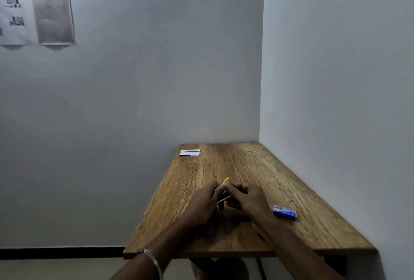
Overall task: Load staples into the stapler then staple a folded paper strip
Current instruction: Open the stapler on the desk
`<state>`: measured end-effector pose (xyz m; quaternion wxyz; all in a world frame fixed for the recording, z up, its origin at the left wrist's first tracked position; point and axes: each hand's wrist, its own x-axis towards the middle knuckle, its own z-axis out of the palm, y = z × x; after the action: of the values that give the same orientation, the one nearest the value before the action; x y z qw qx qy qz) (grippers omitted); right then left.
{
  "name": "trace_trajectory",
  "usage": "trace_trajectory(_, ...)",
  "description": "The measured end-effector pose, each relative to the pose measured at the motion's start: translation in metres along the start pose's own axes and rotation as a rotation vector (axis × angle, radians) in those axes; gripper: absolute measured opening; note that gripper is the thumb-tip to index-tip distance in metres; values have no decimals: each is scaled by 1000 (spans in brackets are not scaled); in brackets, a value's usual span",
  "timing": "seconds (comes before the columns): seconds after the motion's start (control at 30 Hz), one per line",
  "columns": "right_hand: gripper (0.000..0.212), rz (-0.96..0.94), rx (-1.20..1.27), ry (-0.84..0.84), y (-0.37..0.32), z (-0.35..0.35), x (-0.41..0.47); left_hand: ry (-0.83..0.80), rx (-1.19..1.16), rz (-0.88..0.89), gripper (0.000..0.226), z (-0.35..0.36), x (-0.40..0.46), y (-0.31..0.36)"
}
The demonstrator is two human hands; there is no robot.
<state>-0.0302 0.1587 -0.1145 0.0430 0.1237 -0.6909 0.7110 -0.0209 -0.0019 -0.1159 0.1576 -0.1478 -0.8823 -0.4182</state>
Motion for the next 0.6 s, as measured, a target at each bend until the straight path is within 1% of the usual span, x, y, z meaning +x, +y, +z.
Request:
trace_trajectory(0.1,16,24,48,32,0,5,1,34,39,17,35,2,-1,1)
trace_trajectory(0.13,16,39,66,43,1,7,1,52,21,-6,36,2,-1,0)
trace_trajectory(0.2,15,76,95,57,2,11,1,158,-81,-82,37,2,2,-1)
trace_trajectory(0.27,15,102,126,58,3,14,-1,246,-97,-129,37,0,7,-4)
trace_trajectory(0.33,14,121,164,84,4,11,0,195,-5,-87,35,3,9,-7)
trace_trajectory(0.37,14,136,185,97,3,10,1,168,-24,-83,33,4,9,-8)
trace_trajectory(0.4,13,146,203,103,3,8,3,152,-101,-101,31,4,9,-8)
trace_trajectory(0.5,14,157,255,122,2,7,5,87,-438,-199,19,-7,10,-8)
trace_trajectory(0.53,14,160,282,134,2,6,5,55,-488,-224,18,-11,10,-8)
trace_trajectory(0.6,13,172,334,160,1,4,5,8,-479,-251,28,-15,8,-7)
